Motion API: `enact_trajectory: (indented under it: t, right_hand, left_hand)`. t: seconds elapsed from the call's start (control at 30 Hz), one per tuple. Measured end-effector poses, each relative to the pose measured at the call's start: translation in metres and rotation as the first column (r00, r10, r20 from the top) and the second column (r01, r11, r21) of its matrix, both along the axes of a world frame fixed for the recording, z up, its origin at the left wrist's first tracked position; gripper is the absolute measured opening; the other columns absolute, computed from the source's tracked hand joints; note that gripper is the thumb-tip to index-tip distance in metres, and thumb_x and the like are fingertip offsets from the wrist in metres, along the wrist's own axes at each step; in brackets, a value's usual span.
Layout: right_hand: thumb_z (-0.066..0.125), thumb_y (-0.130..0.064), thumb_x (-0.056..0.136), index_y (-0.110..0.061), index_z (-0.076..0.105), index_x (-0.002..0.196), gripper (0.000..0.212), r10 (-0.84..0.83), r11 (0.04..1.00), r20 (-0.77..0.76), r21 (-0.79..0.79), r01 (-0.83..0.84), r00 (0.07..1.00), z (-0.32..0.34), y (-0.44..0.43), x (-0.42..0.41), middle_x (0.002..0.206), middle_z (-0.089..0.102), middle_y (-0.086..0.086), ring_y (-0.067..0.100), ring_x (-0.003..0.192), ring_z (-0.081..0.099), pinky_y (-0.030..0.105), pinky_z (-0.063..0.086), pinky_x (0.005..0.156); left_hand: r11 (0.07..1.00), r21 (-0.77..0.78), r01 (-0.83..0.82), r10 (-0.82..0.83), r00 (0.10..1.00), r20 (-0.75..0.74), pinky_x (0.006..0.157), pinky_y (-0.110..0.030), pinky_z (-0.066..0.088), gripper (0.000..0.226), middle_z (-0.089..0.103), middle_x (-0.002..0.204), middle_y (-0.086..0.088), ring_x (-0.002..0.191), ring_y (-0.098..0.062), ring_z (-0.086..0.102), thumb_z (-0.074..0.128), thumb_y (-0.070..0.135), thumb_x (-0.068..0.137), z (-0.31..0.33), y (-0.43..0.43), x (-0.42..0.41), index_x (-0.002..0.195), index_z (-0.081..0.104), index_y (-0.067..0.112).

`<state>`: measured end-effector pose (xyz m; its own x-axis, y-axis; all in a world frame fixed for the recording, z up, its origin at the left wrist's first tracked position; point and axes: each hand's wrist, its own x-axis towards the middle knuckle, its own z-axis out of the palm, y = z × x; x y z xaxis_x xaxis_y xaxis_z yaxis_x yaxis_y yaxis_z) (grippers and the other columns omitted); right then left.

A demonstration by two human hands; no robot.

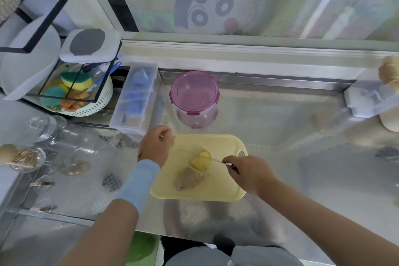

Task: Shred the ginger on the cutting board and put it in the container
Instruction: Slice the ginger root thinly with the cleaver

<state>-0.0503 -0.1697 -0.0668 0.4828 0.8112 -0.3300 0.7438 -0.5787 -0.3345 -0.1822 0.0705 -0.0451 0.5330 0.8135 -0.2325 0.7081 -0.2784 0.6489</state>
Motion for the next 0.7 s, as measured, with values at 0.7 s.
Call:
enact_trajectory:
  t: [0.7]
  right_hand:
    - [0.028,-0.026,0.109,-0.037,0.04,0.149,0.043,0.059,0.987,-0.115,-0.142,-0.076,0.992,0.013,0.003,-0.065,0.099,0.065,0.005,0.028,0.082,0.058,0.034,0.042,0.065]
  left_hand:
    - [0.793,0.381,0.475,-0.531,0.846,0.05,0.081,-0.019,0.039,0.029,0.069,0.096,-0.008,0.098,-0.016,0.048,0.049,0.024,0.089,-0.078,-0.083,-0.072,0.091,0.075,0.012]
